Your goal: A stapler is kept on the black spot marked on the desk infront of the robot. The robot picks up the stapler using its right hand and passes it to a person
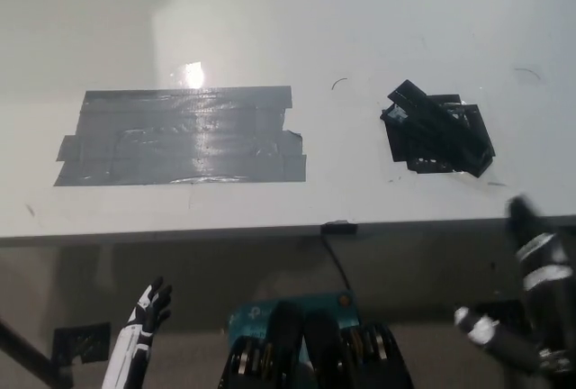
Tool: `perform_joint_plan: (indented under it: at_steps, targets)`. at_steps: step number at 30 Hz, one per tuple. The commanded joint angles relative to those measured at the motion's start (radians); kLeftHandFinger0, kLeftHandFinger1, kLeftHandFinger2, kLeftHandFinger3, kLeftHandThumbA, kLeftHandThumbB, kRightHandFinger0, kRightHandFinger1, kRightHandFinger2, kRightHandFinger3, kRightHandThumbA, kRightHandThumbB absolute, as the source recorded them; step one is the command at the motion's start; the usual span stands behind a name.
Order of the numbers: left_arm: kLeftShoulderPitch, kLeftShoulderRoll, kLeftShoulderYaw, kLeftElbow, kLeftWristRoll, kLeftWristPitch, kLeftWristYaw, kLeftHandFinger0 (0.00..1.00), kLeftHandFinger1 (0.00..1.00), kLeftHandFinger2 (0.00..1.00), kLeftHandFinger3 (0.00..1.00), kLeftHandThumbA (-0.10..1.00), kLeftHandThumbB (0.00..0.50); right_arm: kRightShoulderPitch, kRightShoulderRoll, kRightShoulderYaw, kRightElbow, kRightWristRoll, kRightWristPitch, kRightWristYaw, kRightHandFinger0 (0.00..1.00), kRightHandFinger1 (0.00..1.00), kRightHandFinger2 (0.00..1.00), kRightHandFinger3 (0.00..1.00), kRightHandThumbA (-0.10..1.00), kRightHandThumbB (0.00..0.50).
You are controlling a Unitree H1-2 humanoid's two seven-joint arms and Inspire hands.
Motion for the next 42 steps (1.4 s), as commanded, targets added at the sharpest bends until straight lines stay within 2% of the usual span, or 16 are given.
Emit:
perform_joint_plan:
  at_steps: [1,2,3,4,6,10,12,13,18,20,23,25,30,32,37,42]
  targets:
    - [-0.004,0.007,0.001,-0.005,0.016,-0.059,0.017,1.00,1.00,1.00,1.00,1.00,0.500,-0.143,-0.064,-0.056,-0.120,-0.052,0.140,0.001,1.00,1.00,1.00,1.00,0.97,0.165]
    - [-0.003,0.006,0.001,-0.005,0.016,-0.059,0.017,1.00,1.00,1.00,1.00,1.00,0.500,-0.162,-0.071,-0.060,-0.128,-0.051,0.172,0.005,1.00,1.00,1.00,1.00,0.96,0.167]
    - [-0.006,0.002,0.002,-0.008,0.011,-0.053,0.017,1.00,1.00,1.00,1.00,1.00,0.500,-0.223,-0.088,-0.068,-0.137,-0.046,0.260,0.013,1.00,1.00,1.00,1.00,0.96,0.177]
    - [-0.006,0.003,0.003,-0.008,0.010,-0.052,0.016,1.00,1.00,1.00,1.00,1.00,0.500,-0.253,-0.096,-0.069,-0.135,-0.044,0.301,0.016,1.00,1.00,1.00,1.00,0.95,0.173]
    - [-0.008,0.004,0.003,-0.003,0.007,-0.061,0.013,1.00,1.00,1.00,1.00,1.00,0.498,-0.337,-0.123,-0.069,-0.111,-0.023,0.425,0.032,1.00,1.00,1.00,1.00,0.98,0.212]
    - [-0.018,0.003,0.006,-0.004,-0.002,-0.057,0.011,1.00,1.00,1.00,1.00,1.00,0.500,-0.476,-0.160,-0.056,0.015,-0.041,0.534,0.050,1.00,1.00,1.00,1.00,1.00,0.183]
    - [-0.021,0.005,0.007,-0.004,0.005,-0.058,0.014,1.00,1.00,1.00,1.00,1.00,0.500,-0.556,-0.178,-0.041,0.125,-0.070,0.580,0.053,1.00,1.00,1.00,1.00,1.00,0.209]
    - [-0.021,0.005,0.007,-0.004,0.007,-0.057,0.014,1.00,1.00,1.00,1.00,1.00,0.500,-0.578,-0.185,-0.036,0.161,-0.077,0.575,0.054,1.00,1.00,1.00,1.00,1.00,0.198]
    - [-0.021,0.006,0.007,-0.006,0.005,-0.057,0.013,1.00,1.00,1.00,1.00,1.00,0.500,-0.726,-0.211,0.027,0.426,-0.111,0.569,0.074,1.00,1.00,1.00,1.00,1.00,0.233]
    - [-0.018,0.003,0.008,-0.012,0.002,-0.052,0.012,1.00,1.00,1.00,1.00,1.00,0.500,-0.758,-0.205,0.045,0.488,-0.114,0.574,0.070,1.00,1.00,1.00,1.00,1.00,0.215]
    - [-0.021,0.001,0.007,-0.010,-0.001,-0.053,0.010,1.00,1.00,1.00,1.00,1.00,0.500,-0.797,-0.203,0.065,0.562,-0.119,0.569,0.060,1.00,1.00,1.00,1.00,1.00,0.217]
    - [-0.020,0.003,0.007,-0.008,0.005,-0.058,0.012,1.00,1.00,1.00,1.00,1.00,0.500,-0.839,-0.194,0.081,0.648,-0.119,0.565,0.058,1.00,1.00,1.00,1.00,1.00,0.251]
    - [-0.018,0.002,0.007,-0.011,0.002,-0.056,0.010,1.00,1.00,1.00,1.00,1.00,0.500,-0.912,-0.189,0.109,0.812,-0.128,0.520,0.046,1.00,1.00,1.00,1.00,1.00,0.265]
    - [-0.023,0.002,0.007,-0.012,0.003,-0.053,0.010,1.00,1.00,1.00,1.00,1.00,0.500,-0.949,-0.187,0.114,0.886,-0.127,0.505,0.042,1.00,1.00,1.00,1.00,1.00,0.285]
    - [-0.024,0.003,0.008,-0.013,0.001,-0.052,0.009,1.00,1.00,1.00,1.00,1.00,0.500,-0.981,-0.178,0.141,0.952,-0.153,0.501,0.036,1.00,1.00,1.00,1.00,1.00,0.252]
    - [-0.020,0.004,0.008,-0.014,0.000,-0.051,0.007,1.00,1.00,1.00,1.00,1.00,0.500,-0.967,-0.174,0.178,0.975,-0.197,0.494,0.017,1.00,1.00,1.00,1.00,1.00,0.268]
